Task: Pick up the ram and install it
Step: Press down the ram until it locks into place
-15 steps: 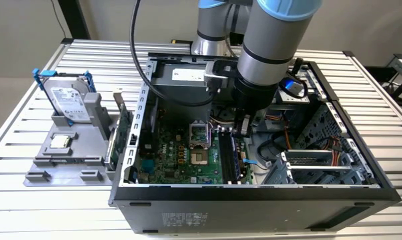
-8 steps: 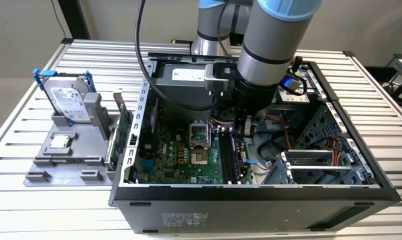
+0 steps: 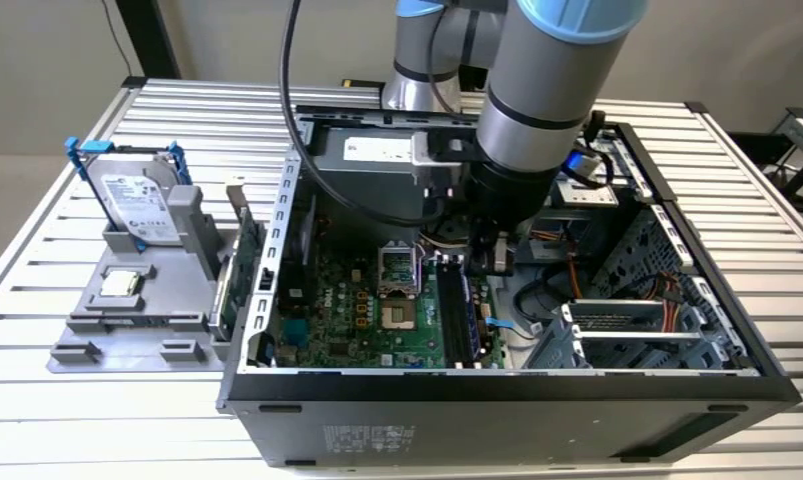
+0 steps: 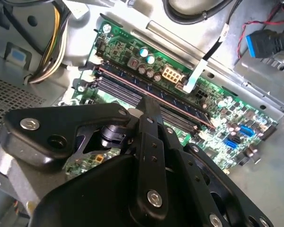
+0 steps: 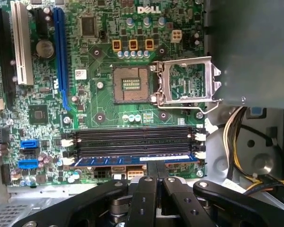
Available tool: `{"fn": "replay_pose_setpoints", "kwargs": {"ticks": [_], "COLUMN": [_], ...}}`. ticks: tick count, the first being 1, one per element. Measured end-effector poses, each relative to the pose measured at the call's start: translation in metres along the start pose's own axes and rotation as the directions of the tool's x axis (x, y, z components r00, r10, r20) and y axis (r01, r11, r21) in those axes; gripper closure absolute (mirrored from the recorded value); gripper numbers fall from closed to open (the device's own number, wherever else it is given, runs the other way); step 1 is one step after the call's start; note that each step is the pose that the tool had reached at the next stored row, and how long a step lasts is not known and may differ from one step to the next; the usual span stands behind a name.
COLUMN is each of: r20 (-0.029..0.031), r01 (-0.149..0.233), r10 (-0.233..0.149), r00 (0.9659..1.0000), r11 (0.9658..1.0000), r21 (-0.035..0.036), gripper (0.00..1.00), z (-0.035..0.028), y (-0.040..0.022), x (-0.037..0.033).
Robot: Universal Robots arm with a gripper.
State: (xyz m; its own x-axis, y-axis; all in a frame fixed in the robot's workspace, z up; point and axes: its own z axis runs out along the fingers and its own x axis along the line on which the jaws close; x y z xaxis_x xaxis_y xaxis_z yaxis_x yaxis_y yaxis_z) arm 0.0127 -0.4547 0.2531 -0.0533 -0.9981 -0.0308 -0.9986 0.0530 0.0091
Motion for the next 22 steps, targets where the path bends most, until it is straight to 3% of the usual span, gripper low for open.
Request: {"fn": "replay_pose_setpoints", "kwargs": {"ticks": [3, 7, 9, 18, 22], "r20": [-0.0013, -0.0119, -0.0139, -0.0163, -0.0165], "r01": [0.013, 0.013, 0.013, 0.013, 0.012], "r10": [-0.013, -0.013, -0.013, -0.013, -0.013], "r00": [0.9999, 0.9998, 0.9998, 0.9998, 0.9998], "r11": [0.9999, 0.9999, 0.9999, 0.9999, 0.9999], "r21": [-0.0007, -0.0004, 0.0, 0.0001, -0.0082], "gripper": [1.0, 1.0, 1.0, 1.0, 1.0], "z": [0.0006, 0.0014, 0.0027, 0.0058, 0.0088], "y": [-0.0003, -0.0004, -0.0004, -0.0006, -0.0017], "x": [0.0017, 0.0034, 0.0035, 0.005, 0.0094]}}
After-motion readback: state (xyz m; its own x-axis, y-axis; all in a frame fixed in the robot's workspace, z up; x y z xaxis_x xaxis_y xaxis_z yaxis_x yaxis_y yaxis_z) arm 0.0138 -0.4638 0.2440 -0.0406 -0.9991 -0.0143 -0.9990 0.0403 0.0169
